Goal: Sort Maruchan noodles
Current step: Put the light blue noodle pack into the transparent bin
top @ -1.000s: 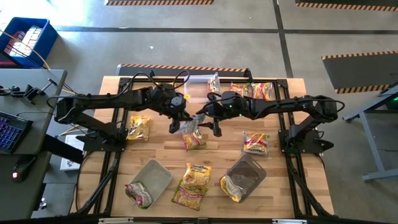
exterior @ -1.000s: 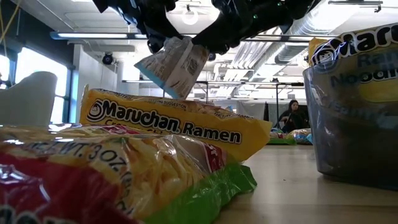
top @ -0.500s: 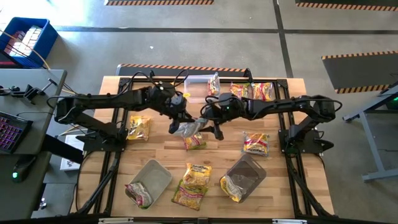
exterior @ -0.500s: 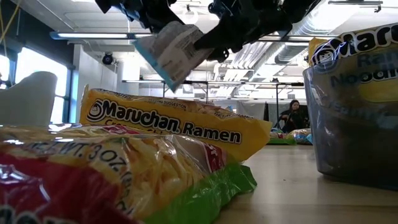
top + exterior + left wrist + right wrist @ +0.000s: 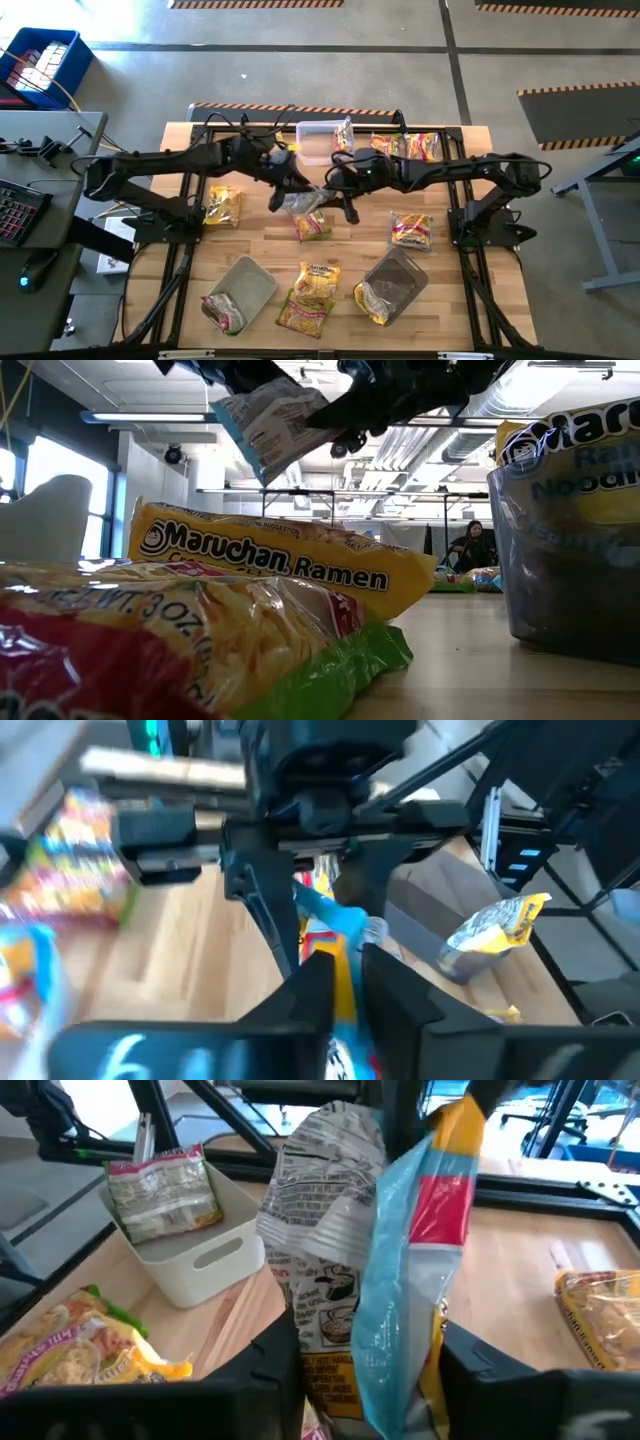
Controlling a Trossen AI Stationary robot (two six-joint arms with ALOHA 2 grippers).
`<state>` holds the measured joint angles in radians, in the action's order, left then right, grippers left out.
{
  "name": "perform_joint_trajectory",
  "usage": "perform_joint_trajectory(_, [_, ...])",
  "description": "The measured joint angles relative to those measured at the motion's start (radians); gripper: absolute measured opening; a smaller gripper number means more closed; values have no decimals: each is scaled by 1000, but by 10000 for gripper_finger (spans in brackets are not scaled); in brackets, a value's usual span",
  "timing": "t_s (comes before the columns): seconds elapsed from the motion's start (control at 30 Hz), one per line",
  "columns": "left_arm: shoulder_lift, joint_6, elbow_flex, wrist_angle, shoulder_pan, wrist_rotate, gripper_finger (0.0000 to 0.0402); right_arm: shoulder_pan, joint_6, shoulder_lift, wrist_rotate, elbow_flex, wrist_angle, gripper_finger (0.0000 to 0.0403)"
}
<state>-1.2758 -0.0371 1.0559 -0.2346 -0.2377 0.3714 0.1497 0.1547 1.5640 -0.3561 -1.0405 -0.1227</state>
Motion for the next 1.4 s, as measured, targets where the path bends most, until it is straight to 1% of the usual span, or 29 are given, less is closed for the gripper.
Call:
perform_joint_trajectory(0.1, [77,-61,-12,-14,-1,1,76,0,12,-49,1,0,51,115])
perform_joint_trajectory(0.17, [140,-83,-58,6,-1,2,89,2,36,-103,3,0,94,114])
perform_joint_trajectory(0.23, [201,-84,-129,45,2,2,99,8,60,-158,0,0,133,111])
perform_joint_trajectory(0.27, [234,-73,-172,85,4,2,102,12,68,-183,0,2,153,111])
perform_joint_trajectory(0.33, [300,-28,-268,218,6,4,107,22,80,-223,-16,19,165,110])
perform_joint_trajectory(0.4, [347,49,-372,364,10,4,112,39,75,-244,-80,47,135,110])
perform_joint_trajectory(0.47, [360,103,-458,487,21,5,116,52,49,-249,-139,85,75,110])
perform_joint_trajectory(0.53, [362,130,-522,552,35,6,123,60,30,-247,-165,124,5,110])
perform_joint_trajectory(0.6, [351,138,-559,610,55,8,132,69,26,-243,-178,159,-63,110])
perform_joint_trajectory(0.7, [315,152,-588,681,98,2,148,73,26,-230,-178,181,-111,110])
perform_joint_trajectory(0.8, [269,157,-585,767,137,-25,168,74,27,-209,-178,182,-145,110])
perform_joint_trajectory(0.9, [209,157,-581,800,163,-102,189,73,28,-188,-182,182,-182,109])
perform_joint_trajectory(1.07, [130,156,-541,824,169,-226,218,73,29,-159,-183,181,-207,109])
perform_joint_trajectory(1.13, [114,139,-538,830,168,-253,223,74,27,-156,-181,181,-202,109])
perform_joint_trajectory(1.2, [105,119,-538,864,168,-251,226,74,27,-156,-178,181,-204,109])
perform_joint_trajectory(1.27, [102,105,-537,894,168,-215,227,73,29,-156,-176,180,-210,109])
perform_joint_trajectory(1.33, [96,96,-536,901,170,-175,227,76,29,-156,-175,180,-214,109])
perform_joint_trajectory(1.4, [95,95,-536,899,170,-171,227,81,33,-156,-176,180,-219,109])
